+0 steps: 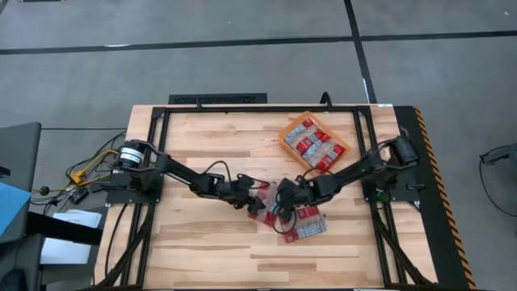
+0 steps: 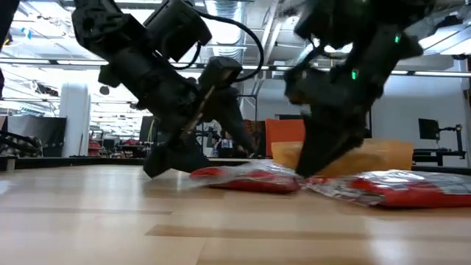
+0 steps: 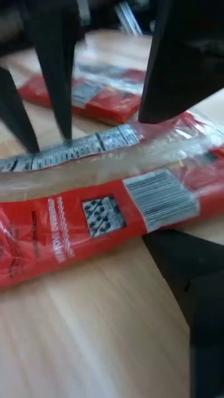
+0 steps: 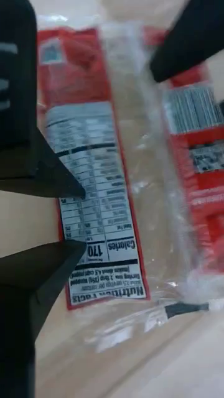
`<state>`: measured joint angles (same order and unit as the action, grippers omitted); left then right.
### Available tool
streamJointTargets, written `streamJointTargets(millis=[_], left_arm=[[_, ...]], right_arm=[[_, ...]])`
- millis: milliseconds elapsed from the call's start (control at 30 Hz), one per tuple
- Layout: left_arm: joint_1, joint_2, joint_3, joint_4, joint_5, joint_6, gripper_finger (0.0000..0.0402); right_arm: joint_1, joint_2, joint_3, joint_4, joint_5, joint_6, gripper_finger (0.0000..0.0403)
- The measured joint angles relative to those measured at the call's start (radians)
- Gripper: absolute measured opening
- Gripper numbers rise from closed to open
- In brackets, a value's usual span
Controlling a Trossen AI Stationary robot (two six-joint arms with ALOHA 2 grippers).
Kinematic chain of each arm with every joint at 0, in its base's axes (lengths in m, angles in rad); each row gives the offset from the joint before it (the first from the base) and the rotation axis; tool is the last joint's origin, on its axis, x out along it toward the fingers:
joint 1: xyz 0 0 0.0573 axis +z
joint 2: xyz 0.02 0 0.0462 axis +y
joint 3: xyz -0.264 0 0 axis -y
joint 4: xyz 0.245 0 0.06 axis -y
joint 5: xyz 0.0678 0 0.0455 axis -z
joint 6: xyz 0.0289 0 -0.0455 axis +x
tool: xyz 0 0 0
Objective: Sort popcorn bags into baskets
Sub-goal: Put the popcorn bag into the orange transparent bin
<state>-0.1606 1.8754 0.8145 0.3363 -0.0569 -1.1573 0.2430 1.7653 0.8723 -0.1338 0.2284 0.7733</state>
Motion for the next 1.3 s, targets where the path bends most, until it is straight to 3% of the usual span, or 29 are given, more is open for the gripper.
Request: streamJointTargets(millis=[200, 467, 667, 867, 1067, 1300], left_arm=[[0.006, 0.029, 0.006, 0.028, 0.014, -0.030, 0.0182], [0.013, -0.005, 0.003, 0.023, 0.050, -0.003, 0.0017], [0.030, -0.088, -0.001, 0.067, 0.044, 0.054, 0.0014], [0.029, -0.260, 0.001, 0.229, -0.162, 0.335, 0.0009], [0.030, -0.473, 0.001, 0.226, -0.407, 0.592, 0.0012], [0.030, -0.581, 0.005, 0.273, -0.414, 0.789, 0.0009]], right_arm=[[-0.026, 0.079, 0.011, 0.130, -0.067, -0.003, 0.0141], [-0.055, -0.040, 0.012, 0.058, -0.093, -0.039, 0.0126], [-0.075, -0.283, 0.012, -0.040, -0.096, -0.067, 0.0122], [-0.049, -0.511, 0.014, -0.074, -0.055, -0.053, 0.0135], [-0.022, -0.660, 0.013, 0.045, -0.043, -0.056, 0.0192], [-0.041, -0.718, 0.015, 0.127, 0.131, -0.195, 0.0252]])
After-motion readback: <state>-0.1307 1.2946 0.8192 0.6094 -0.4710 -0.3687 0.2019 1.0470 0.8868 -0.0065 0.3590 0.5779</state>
